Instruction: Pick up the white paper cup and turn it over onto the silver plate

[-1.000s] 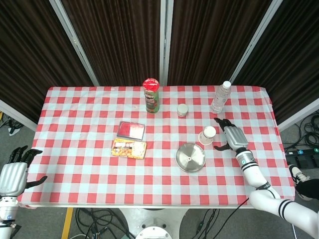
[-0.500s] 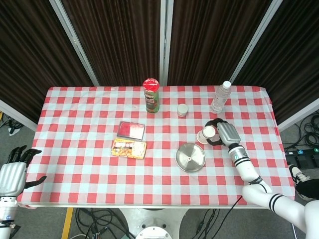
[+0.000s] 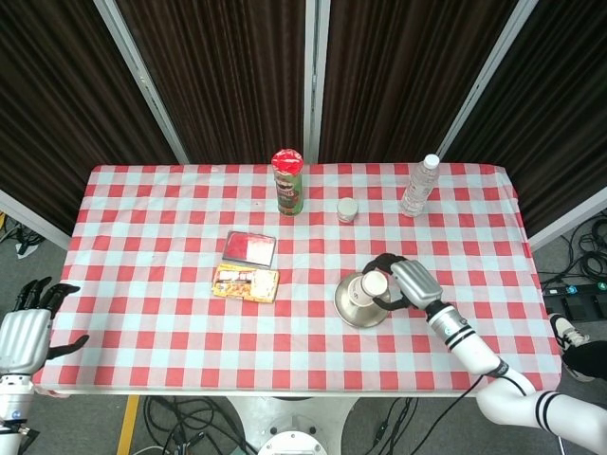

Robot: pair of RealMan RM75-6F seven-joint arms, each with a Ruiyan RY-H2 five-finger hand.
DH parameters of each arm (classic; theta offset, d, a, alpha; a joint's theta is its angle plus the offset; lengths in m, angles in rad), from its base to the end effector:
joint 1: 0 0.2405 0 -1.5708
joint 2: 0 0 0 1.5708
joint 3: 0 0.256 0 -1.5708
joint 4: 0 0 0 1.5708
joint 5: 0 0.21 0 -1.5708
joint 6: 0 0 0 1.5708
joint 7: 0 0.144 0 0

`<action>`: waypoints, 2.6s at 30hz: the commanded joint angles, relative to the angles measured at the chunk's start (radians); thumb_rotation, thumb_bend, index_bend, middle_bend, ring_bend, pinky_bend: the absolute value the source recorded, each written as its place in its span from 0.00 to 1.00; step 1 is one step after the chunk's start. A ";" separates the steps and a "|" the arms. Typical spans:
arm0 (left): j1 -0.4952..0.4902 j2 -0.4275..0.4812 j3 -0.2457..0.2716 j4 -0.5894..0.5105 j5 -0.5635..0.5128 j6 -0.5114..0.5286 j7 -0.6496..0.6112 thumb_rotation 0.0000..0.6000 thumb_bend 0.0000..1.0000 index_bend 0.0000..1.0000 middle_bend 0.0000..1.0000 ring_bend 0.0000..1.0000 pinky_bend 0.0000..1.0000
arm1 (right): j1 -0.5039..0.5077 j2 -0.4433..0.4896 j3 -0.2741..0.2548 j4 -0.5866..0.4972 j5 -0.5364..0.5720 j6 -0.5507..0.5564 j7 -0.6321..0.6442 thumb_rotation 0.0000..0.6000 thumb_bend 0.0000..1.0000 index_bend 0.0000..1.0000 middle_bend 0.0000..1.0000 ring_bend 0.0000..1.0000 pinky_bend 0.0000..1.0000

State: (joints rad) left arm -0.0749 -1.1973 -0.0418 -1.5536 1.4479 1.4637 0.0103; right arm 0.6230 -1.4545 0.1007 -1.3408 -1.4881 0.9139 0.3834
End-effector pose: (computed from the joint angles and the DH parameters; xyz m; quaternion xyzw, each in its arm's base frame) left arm -0.3259 0.1763 0.1379 -0.5791 -0.4143 -0.3712 0.5960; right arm -0.2117 -0.3270 0.0059 0.6960 -0.5008 0.4181 0.2999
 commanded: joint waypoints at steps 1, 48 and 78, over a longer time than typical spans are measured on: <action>0.004 0.000 0.002 0.002 -0.004 0.000 -0.003 1.00 0.00 0.25 0.23 0.10 0.09 | 0.012 -0.024 -0.014 0.019 -0.002 -0.016 -0.011 1.00 0.29 0.53 0.33 0.19 0.26; 0.006 -0.018 -0.001 0.038 -0.012 -0.012 -0.043 1.00 0.00 0.25 0.23 0.10 0.09 | 0.031 -0.112 -0.036 0.141 0.017 0.014 -0.020 1.00 0.29 0.53 0.33 0.21 0.27; 0.016 -0.020 0.002 0.041 -0.015 -0.007 -0.048 1.00 0.00 0.25 0.23 0.10 0.09 | 0.043 -0.101 -0.053 0.141 -0.003 0.017 -0.012 1.00 0.29 0.54 0.33 0.21 0.27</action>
State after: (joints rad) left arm -0.0587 -1.2169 -0.0399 -1.5129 1.4330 1.4571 -0.0377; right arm 0.6659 -1.5397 0.0342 -1.2170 -1.5066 0.9309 0.3868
